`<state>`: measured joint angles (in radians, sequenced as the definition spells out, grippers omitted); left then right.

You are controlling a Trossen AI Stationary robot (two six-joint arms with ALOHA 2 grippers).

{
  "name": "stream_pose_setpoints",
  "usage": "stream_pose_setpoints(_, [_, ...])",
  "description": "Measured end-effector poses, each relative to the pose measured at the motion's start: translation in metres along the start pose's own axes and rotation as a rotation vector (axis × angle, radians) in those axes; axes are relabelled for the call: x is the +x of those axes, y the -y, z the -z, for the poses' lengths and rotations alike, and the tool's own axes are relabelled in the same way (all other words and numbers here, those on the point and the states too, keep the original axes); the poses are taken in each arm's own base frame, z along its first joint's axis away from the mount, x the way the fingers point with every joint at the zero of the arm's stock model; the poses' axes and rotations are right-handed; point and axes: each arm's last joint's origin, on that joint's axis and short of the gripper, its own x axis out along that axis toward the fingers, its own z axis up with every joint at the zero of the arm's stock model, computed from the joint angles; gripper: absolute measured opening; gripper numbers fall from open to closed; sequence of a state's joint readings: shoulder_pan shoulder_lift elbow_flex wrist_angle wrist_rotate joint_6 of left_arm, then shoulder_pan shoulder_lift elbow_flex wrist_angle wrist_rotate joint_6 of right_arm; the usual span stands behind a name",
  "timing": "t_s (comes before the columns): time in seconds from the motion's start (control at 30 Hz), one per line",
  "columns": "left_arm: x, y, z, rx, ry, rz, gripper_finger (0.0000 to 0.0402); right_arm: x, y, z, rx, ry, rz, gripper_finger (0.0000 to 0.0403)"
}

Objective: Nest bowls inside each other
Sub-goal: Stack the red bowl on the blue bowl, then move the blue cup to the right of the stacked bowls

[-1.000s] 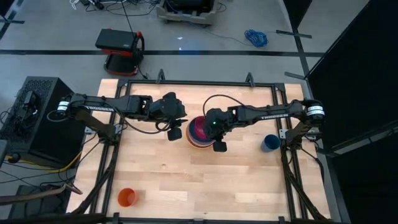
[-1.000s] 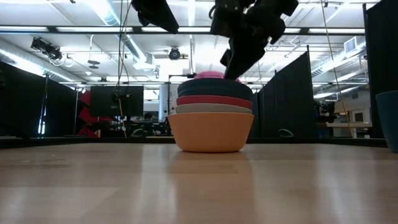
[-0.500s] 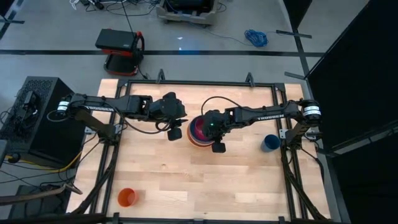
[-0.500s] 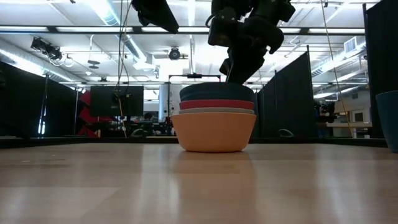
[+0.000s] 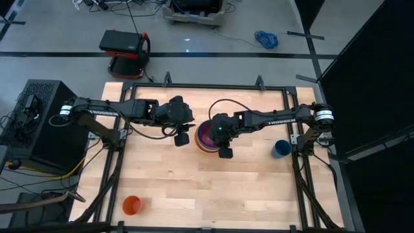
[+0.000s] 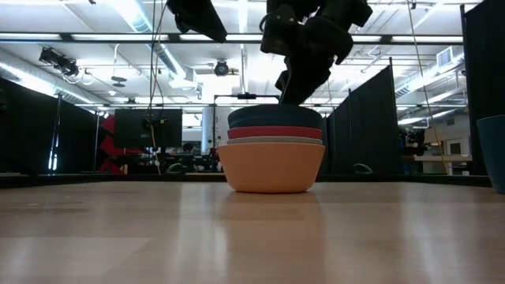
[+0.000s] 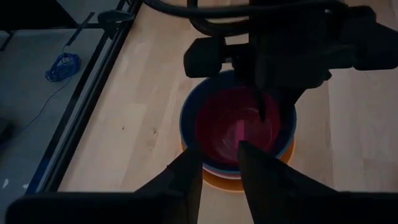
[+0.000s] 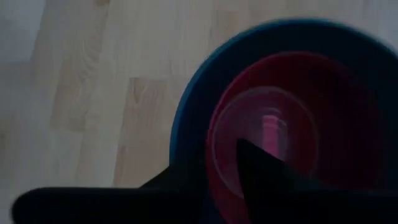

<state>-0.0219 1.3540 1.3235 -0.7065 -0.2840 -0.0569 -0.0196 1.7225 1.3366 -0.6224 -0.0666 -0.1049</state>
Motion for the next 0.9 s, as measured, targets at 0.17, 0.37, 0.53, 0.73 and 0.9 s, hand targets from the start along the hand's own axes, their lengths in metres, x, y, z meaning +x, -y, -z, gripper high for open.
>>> stream_pose_setpoints(0.17, [0.0, 0.0, 0.0, 0.001, -0.002, 0.0, 0.0096, -0.006, 0.001, -0.006, -0.003, 0.017, 0.022, 0.0126])
stream_pose_setpoints(0.37, [0.0, 0.0, 0.003, 0.003, -0.026, -0.002, 0.0102, -0.025, 0.002, -0.012, 0.013, -0.075, 0.092, 0.0152])
stream_pose_setpoints(0.53, [0.0, 0.0, 0.003, 0.003, -0.031, -0.002, 0.0102, -0.054, 0.002, -0.004, 0.07, -0.137, 0.298, 0.0143])
stream_pose_setpoints(0.73, [0.0, 0.0, 0.003, 0.005, -0.034, -0.002, 0.0098, -0.098, -0.009, 0.01, 0.175, -0.073, 0.374, 0.0112])
stream_pose_setpoints(0.9, [0.0, 0.0, 0.004, 0.008, -0.038, -0.002, 0.01, -0.119, -0.023, 0.032, 0.247, -0.009, 0.331, 0.0096])
